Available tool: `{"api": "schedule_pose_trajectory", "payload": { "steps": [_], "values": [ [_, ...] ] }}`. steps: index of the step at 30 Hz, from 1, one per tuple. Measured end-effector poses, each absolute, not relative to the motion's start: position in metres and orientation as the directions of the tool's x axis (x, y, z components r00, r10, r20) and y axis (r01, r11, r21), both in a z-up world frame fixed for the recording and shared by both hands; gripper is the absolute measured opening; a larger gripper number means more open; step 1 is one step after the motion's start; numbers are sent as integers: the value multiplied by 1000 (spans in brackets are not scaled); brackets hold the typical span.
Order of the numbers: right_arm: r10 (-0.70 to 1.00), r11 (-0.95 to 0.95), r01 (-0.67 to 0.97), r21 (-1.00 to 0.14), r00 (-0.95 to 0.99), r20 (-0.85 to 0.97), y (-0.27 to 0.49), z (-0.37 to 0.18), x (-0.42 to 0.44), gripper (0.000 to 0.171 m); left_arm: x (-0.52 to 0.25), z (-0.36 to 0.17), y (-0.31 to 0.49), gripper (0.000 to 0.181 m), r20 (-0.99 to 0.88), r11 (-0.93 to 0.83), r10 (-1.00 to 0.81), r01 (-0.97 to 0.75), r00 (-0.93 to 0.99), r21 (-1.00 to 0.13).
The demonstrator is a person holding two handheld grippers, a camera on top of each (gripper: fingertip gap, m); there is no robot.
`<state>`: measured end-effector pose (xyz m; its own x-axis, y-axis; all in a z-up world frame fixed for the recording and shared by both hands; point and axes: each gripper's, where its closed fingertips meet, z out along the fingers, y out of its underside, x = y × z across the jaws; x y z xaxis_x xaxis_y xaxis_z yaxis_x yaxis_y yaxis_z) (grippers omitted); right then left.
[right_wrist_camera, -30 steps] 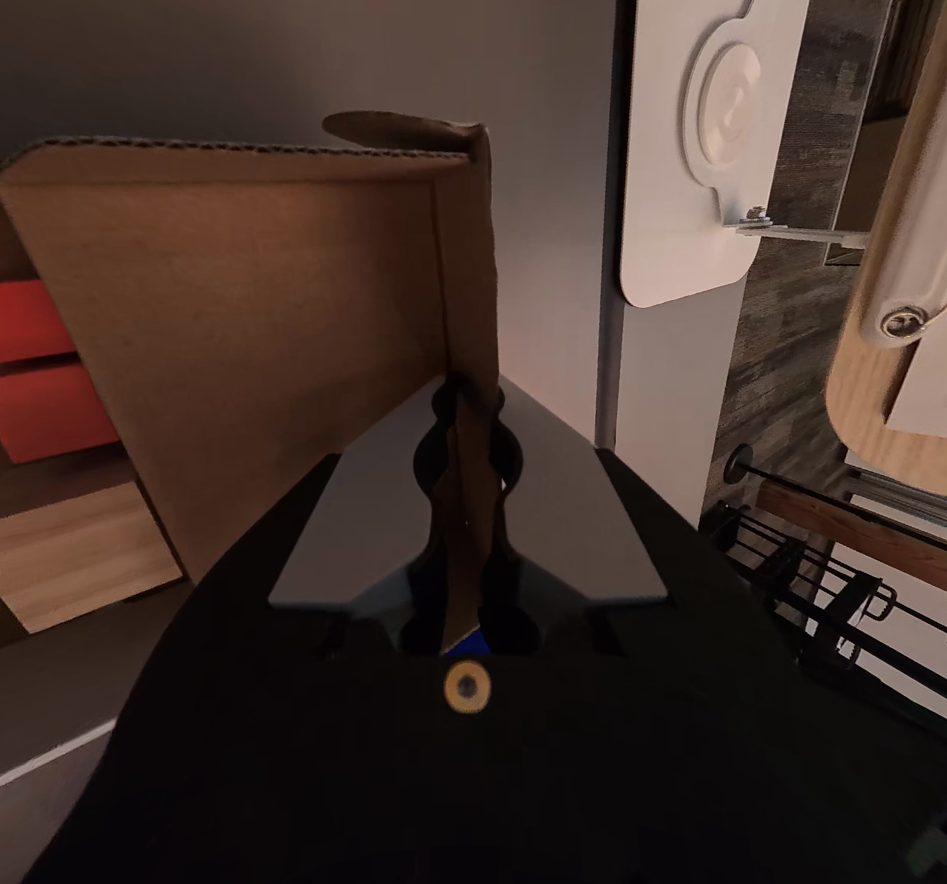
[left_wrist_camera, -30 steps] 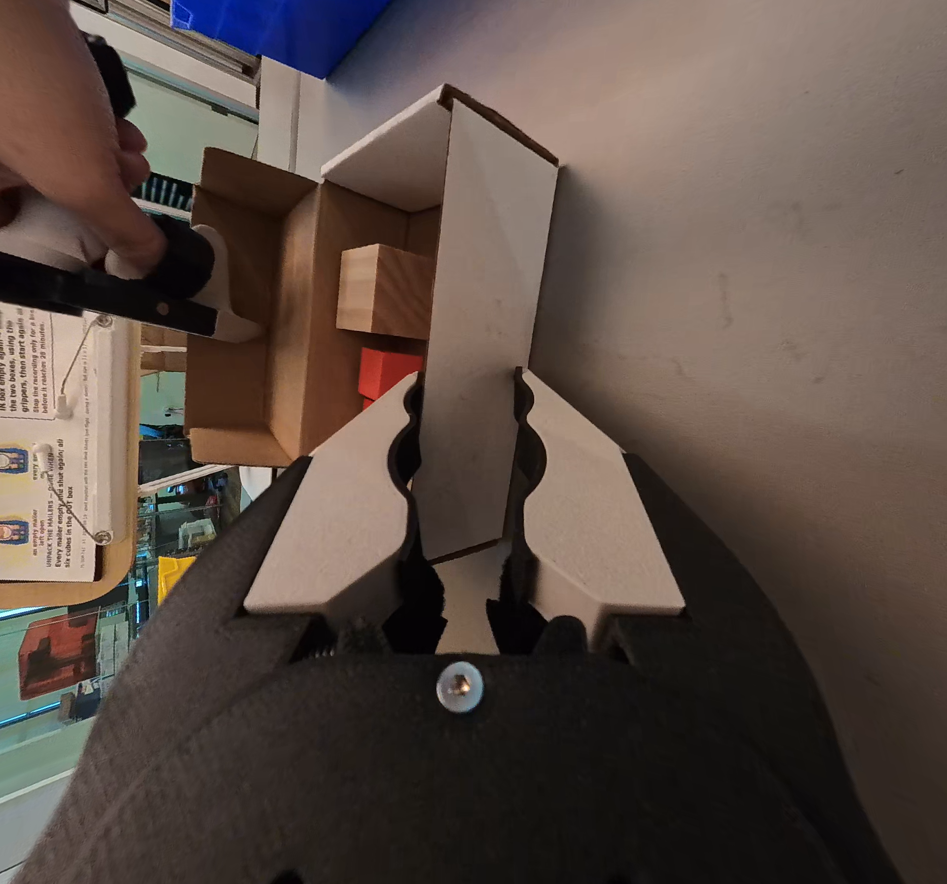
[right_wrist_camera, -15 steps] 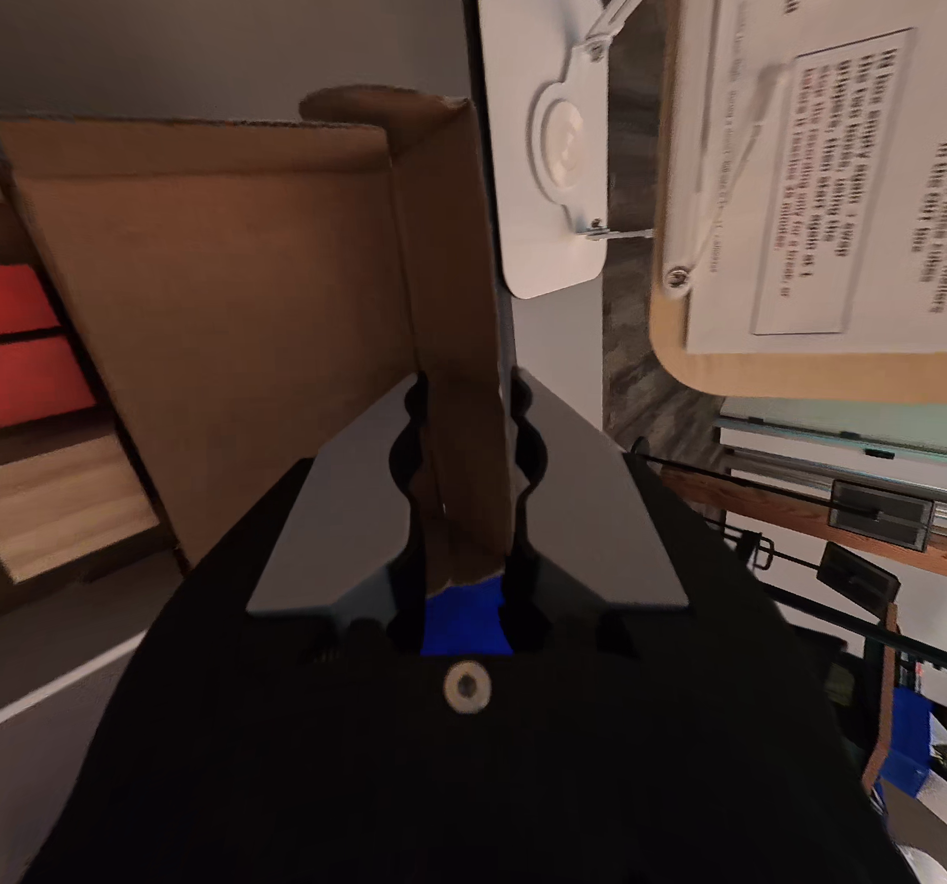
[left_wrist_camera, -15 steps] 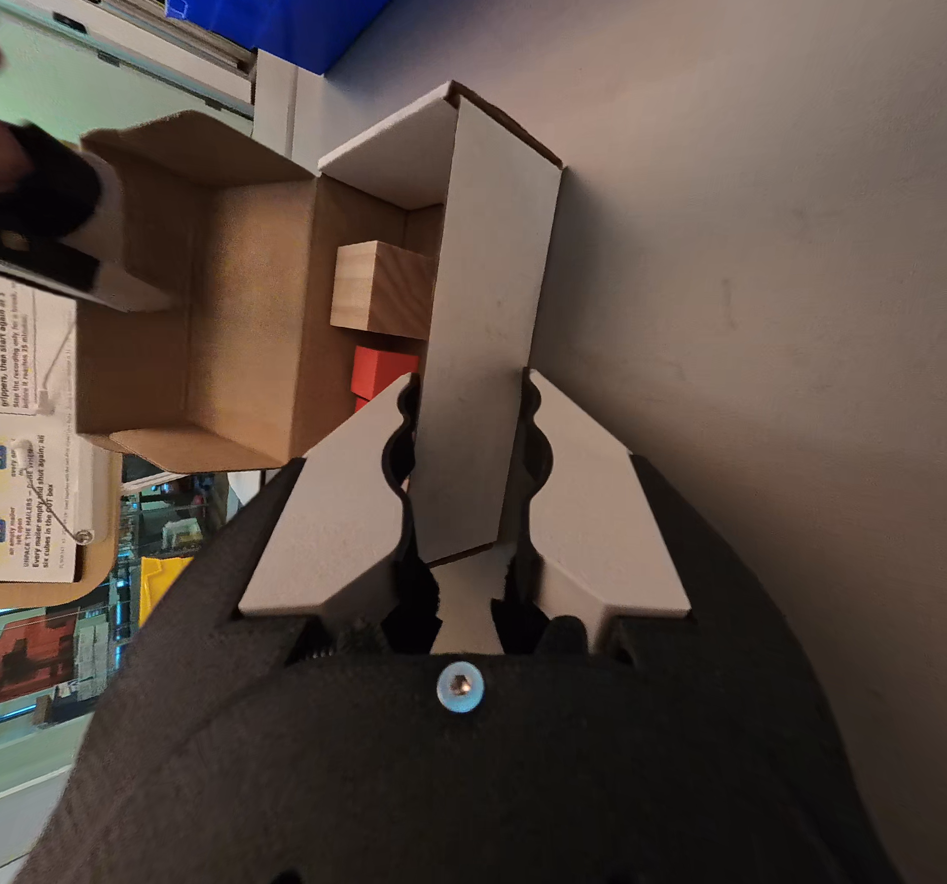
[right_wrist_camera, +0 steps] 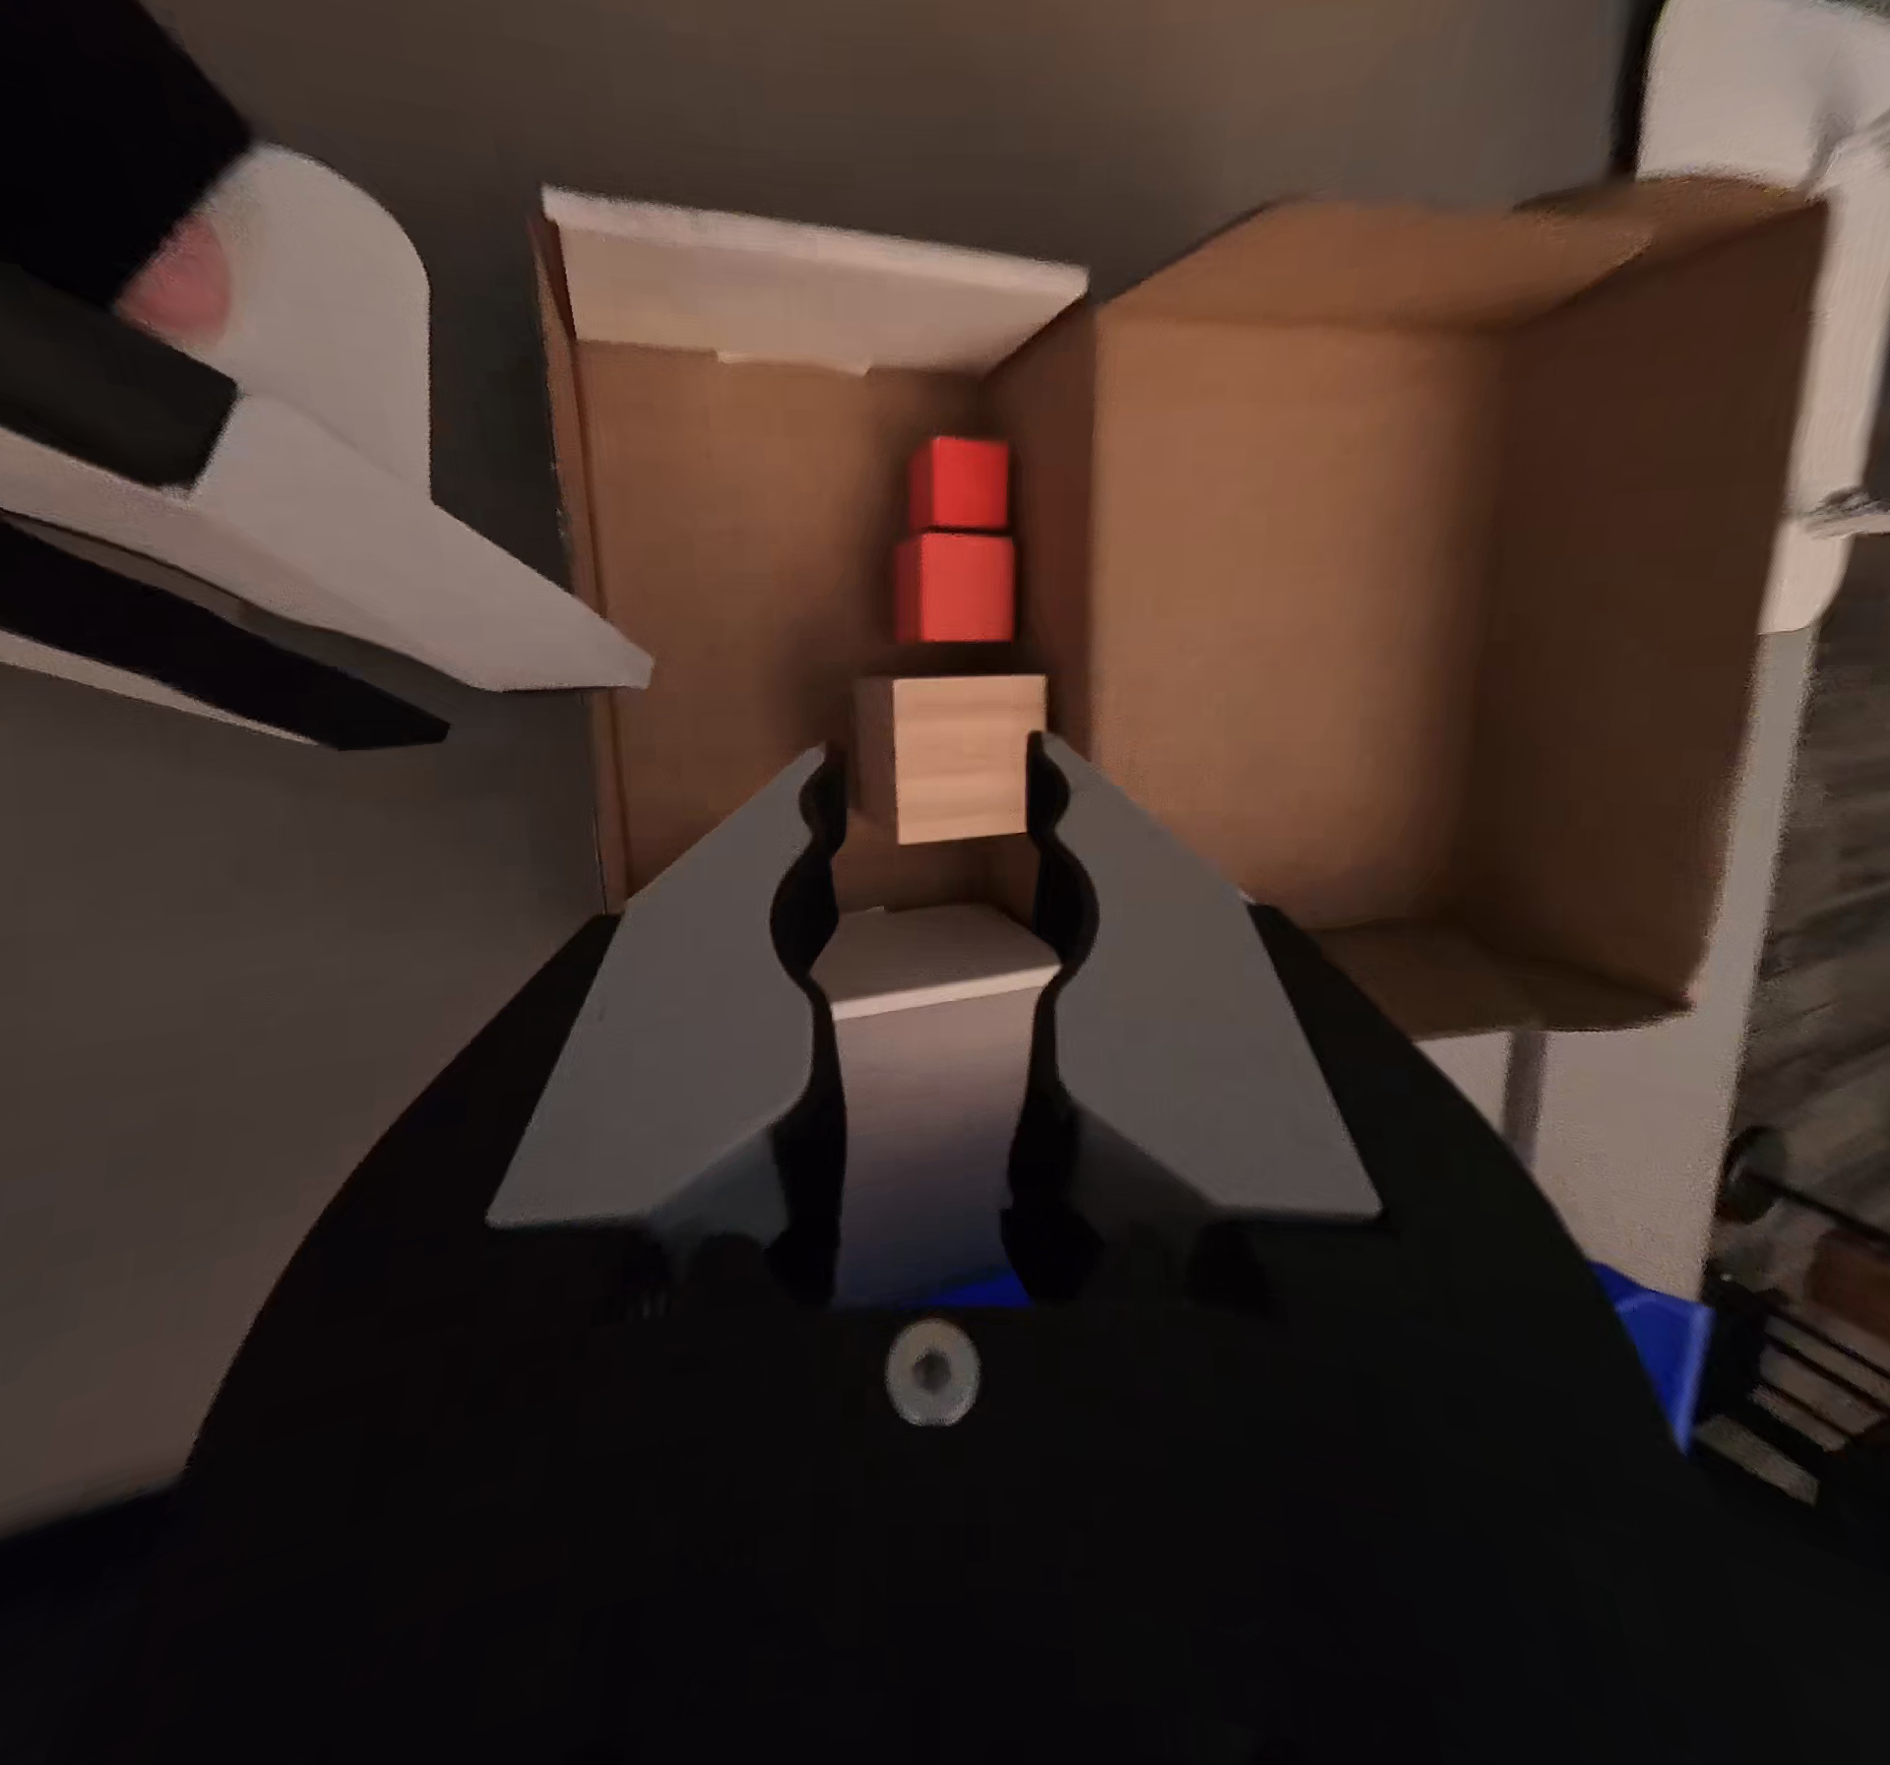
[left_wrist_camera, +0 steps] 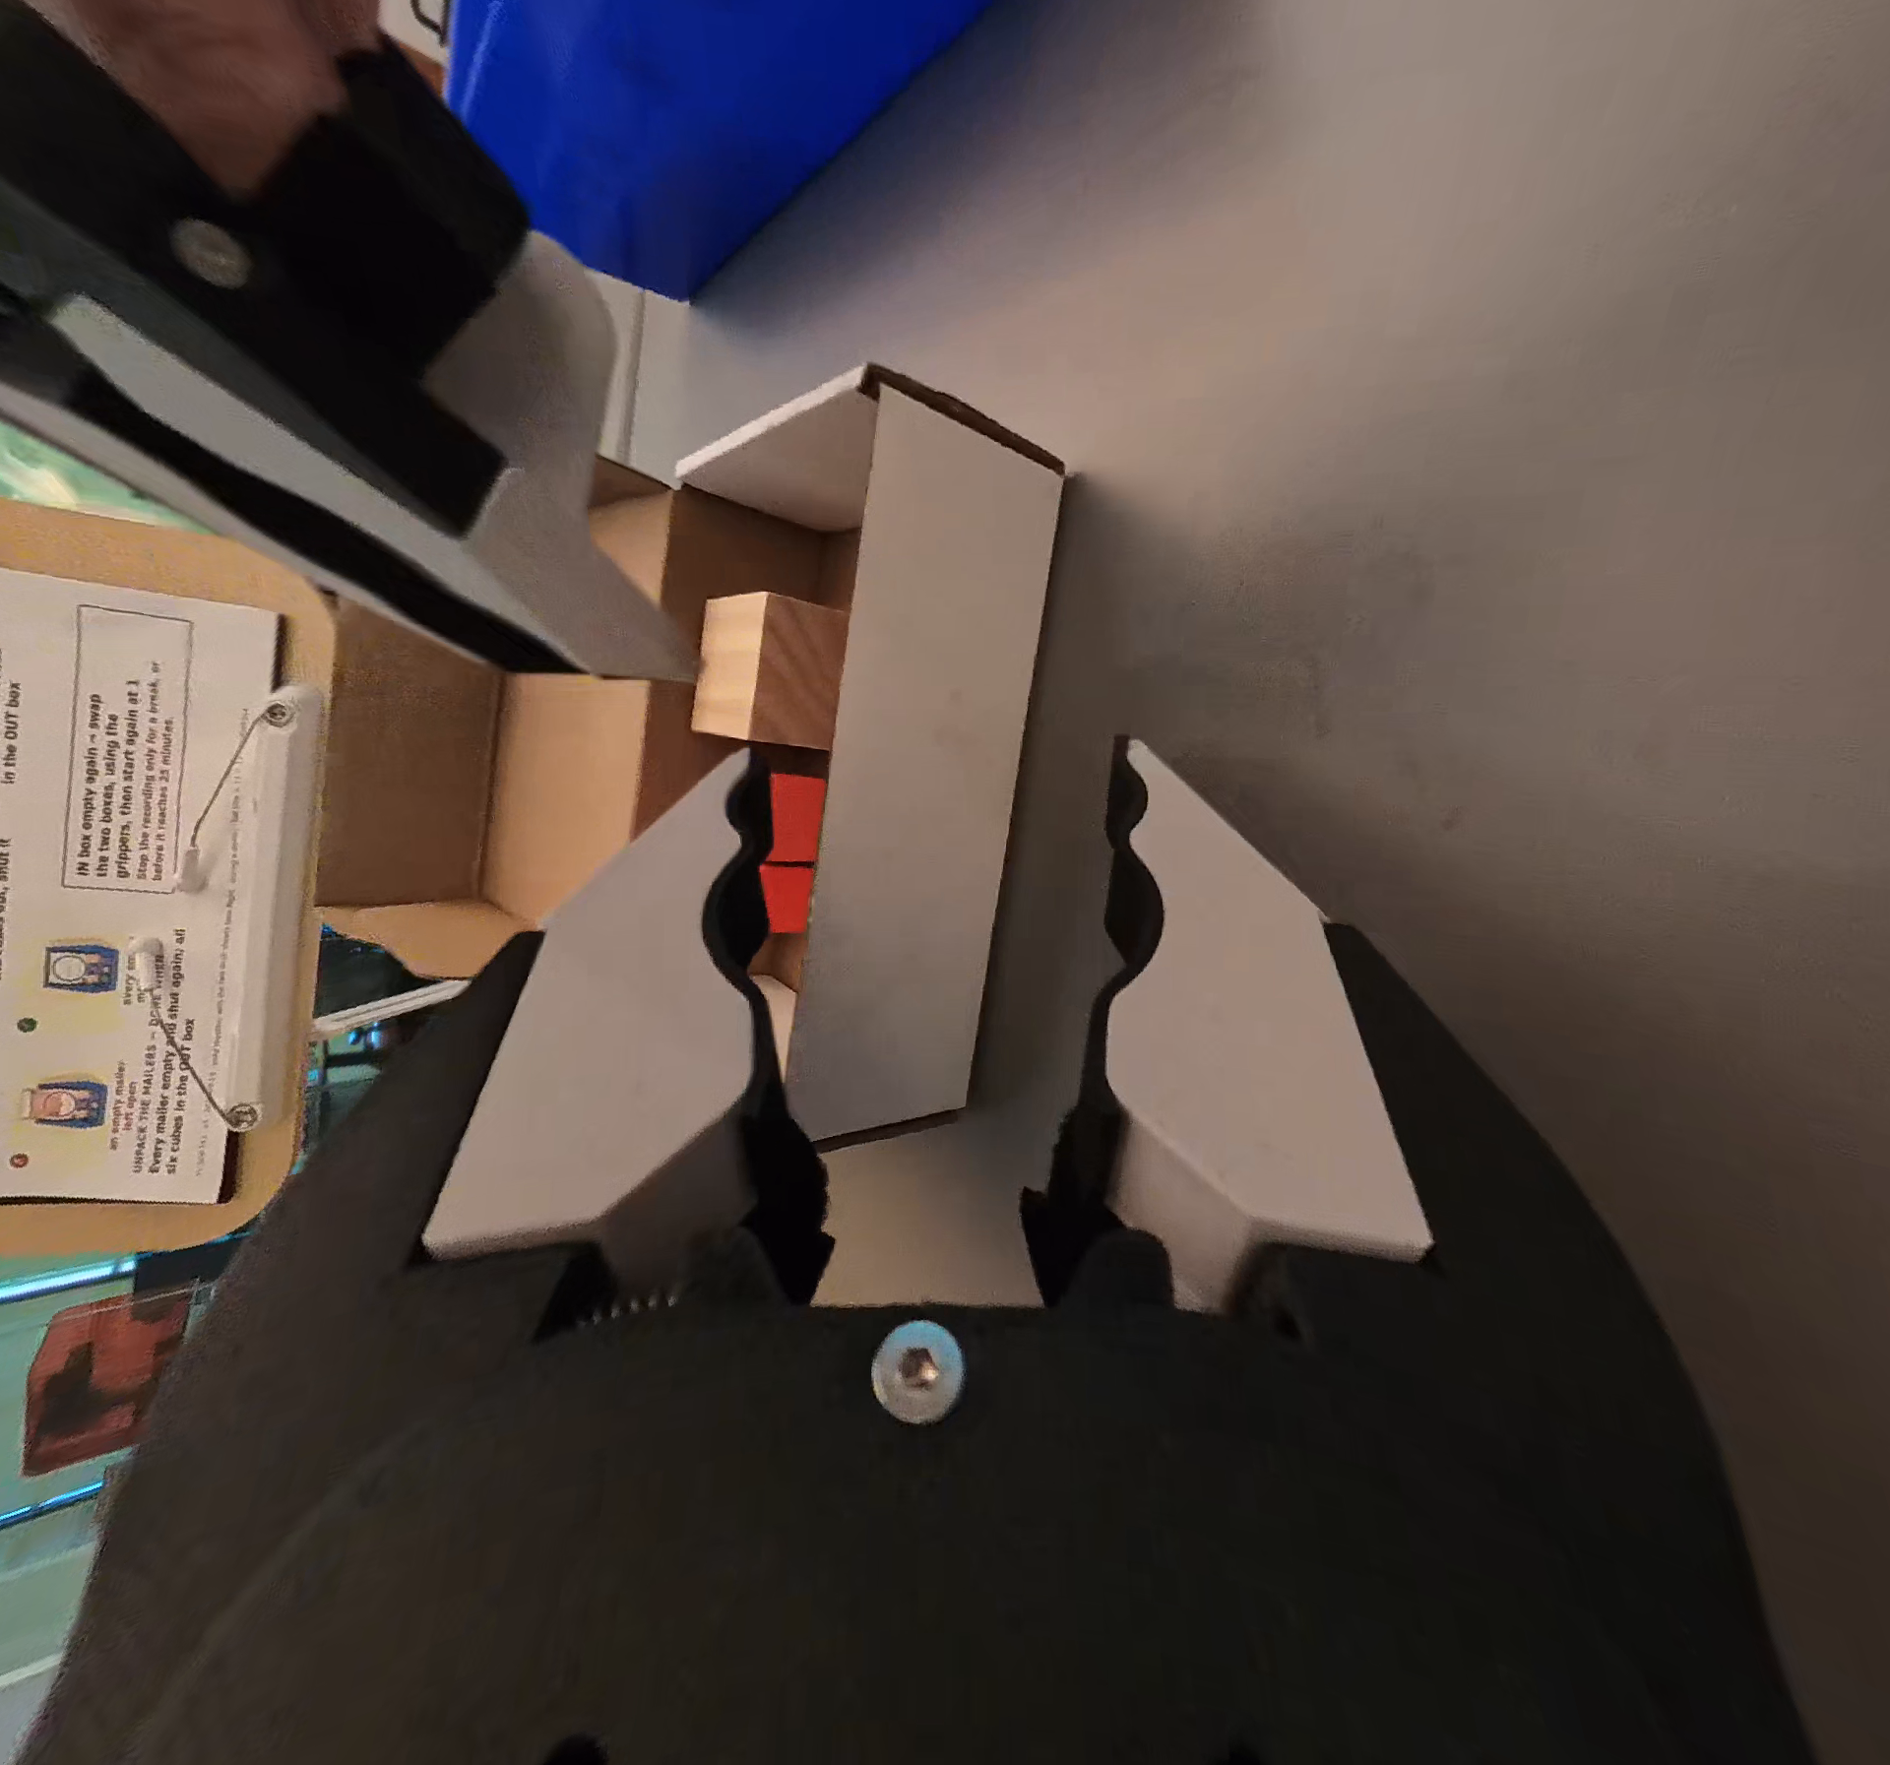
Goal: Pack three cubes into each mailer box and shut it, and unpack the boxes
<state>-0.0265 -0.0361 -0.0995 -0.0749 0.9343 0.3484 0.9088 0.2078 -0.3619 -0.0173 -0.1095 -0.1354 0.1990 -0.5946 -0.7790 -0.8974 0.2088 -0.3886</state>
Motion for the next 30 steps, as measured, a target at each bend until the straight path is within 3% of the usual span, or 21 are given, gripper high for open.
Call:
{"api": "schedule_pose_trajectory", "payload": {
  "steps": [8,17,22,24,26,30],
  "values": [
    [944,164,953,-254,-77,321,-30,-139,-23,55,-23,-146,-105,58,-733,167,-646,-898,211,-406],
    [949,170,956,-239,-93,302,-36,-133,-21,49,-23,-147,-105,57,-741,171,-639,-901,207,-400],
    [971,89,968,-237,-30,239,-27,-141,-25,67,-23,-147,-104,57,-742,174,-638,-901,205,-398],
    [973,84,976,-198,-38,229,-26,-147,-22,63,-23,-147,-104,57,-743,175,-638,-901,204,-398],
    [965,102,979,-179,-53,259,-21,-148,-21,43,-23,-147,-105,57,-743,176,-637,-901,203,-397],
    [961,108,973,-202,-50,273,-25,-133,-23,44,-23,-146,-104,58,-743,175,-637,-899,207,-401]
  ]
}}
